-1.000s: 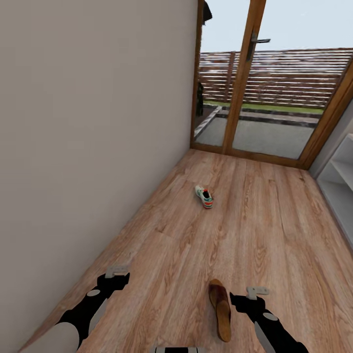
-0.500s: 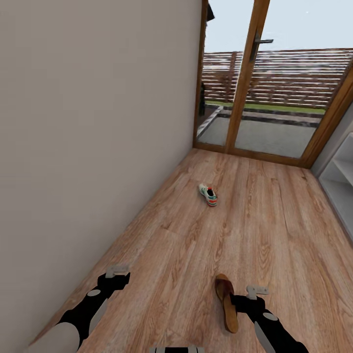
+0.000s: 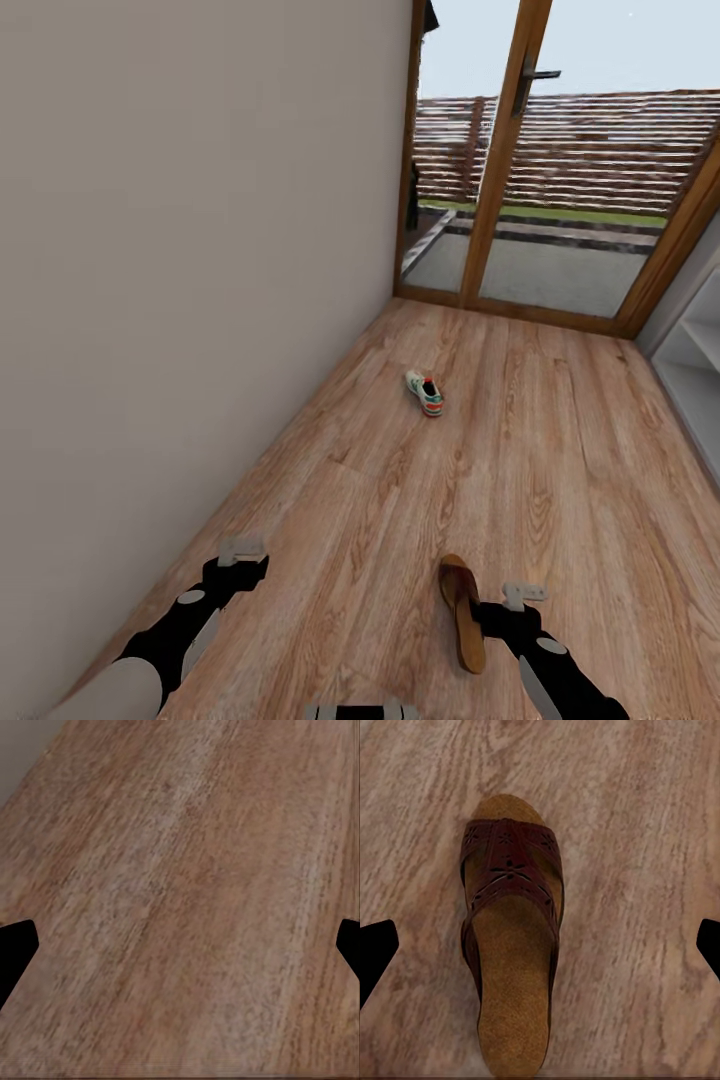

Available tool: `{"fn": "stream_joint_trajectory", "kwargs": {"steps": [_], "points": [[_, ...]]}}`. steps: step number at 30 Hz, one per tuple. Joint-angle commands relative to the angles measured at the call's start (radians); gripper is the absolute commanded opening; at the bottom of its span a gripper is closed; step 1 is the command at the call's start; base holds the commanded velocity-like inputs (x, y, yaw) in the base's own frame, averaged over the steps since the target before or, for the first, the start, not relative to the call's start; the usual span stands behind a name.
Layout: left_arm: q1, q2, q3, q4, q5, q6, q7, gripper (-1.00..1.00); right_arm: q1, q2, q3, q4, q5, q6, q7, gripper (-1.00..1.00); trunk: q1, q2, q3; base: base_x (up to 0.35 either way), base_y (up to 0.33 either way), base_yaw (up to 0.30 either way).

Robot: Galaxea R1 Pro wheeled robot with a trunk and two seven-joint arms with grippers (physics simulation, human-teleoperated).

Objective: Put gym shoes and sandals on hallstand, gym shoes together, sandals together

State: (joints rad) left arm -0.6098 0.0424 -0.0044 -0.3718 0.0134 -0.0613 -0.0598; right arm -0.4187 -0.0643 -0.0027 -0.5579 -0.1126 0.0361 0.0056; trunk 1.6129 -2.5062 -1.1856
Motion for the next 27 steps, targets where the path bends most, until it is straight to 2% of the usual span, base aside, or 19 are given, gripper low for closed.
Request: {"fn": "stream_joint_trajectory", "kwargs": {"steps": [1,12,15,16,27], "points": [[-0.001,0.0,0.0,0.001,0.001,-0.003,-0.004,1.0,0.0,0.0,0.0,-0.001,-0.01,0.004,0.001,1.0,0.0,-0.001,-0.006,0.0,0.0,0.0],[-0.008,-0.004,-0.004,0.0,0.002,-0.003,-0.011,1.0,0.0,0.0,0.0,0.001,-0.009,0.007,-0.002,1.0,0.005,-0.003,-0.065,0.0,0.0,0.0],[-0.014,-0.014,-0.005,-0.01,0.001,-0.002,-0.011,1.0,0.0,0.0,0.001,0.001,-0.009,0.008,-0.002,1.0,0.006,-0.004,-0.081,0.0,0.0,0.0],[-0.024,-0.027,-0.006,-0.04,0.001,-0.001,-0.011,1.0,0.0,0.0,0.001,0.001,-0.009,0.009,-0.003,1.0,0.007,-0.004,-0.087,0.0,0.0,0.029],[-0.045,-0.066,-0.013,-0.123,0.0,0.001,-0.012,1.0,0.0,0.0,0.0,-0.002,-0.009,0.01,-0.004,1.0,0.012,-0.007,-0.147,0.0,0.0,0.052]]}}
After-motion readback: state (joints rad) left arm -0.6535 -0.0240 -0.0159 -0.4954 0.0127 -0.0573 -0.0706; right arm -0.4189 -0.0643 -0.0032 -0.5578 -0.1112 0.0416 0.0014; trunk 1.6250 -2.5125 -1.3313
